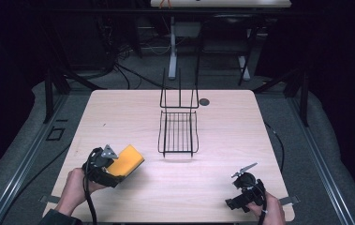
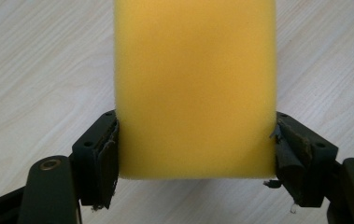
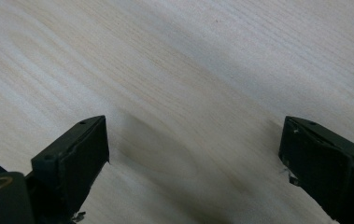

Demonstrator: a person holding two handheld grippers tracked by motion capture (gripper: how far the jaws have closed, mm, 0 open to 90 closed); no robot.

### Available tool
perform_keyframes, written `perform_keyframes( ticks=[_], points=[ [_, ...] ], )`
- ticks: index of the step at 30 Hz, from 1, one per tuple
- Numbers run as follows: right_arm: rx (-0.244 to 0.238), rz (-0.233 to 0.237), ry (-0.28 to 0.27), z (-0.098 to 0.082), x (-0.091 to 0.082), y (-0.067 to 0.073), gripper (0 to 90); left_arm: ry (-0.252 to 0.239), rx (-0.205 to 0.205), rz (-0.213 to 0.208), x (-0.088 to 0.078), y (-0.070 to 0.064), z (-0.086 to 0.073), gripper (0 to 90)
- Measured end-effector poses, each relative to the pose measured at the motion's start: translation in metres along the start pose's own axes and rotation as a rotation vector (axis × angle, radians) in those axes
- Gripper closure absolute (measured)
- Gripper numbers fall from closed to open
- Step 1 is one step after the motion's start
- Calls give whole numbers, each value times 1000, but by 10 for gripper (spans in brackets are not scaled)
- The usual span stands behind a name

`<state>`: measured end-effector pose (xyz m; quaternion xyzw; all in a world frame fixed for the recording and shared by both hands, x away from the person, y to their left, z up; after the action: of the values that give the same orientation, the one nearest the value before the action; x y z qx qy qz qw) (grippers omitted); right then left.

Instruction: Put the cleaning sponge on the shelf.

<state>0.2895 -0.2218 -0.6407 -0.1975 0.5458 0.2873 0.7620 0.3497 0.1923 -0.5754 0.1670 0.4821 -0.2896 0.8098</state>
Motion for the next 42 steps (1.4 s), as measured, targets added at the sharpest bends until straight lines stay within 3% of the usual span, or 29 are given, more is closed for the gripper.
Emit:
perform_keyframes(
  ticks=[8, 22, 42],
  points=[
    [-2, 1, 6, 0, 0, 0, 82, 4, 40, 5, 0, -1, 9, 266],
    [-4, 0, 11, 0, 0, 0, 84, -33, 65, -10, -5, 2, 25, 274],
    [7, -6, 6, -1, 0, -1, 88, -34, 106, -32, -5, -1, 43, 278]
  ],
)
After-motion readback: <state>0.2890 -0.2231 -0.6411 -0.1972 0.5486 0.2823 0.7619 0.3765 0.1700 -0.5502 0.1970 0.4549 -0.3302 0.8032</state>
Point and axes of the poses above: each handheld gripper's, and its own axes: x roughly forward along the jaws, z roughly out of its top, y roughly to its left, the point moved 9 cm from there along x, roughly forward along the jaws, and after that the axes turned 9 degrees about -x, right-handed, at the moved point
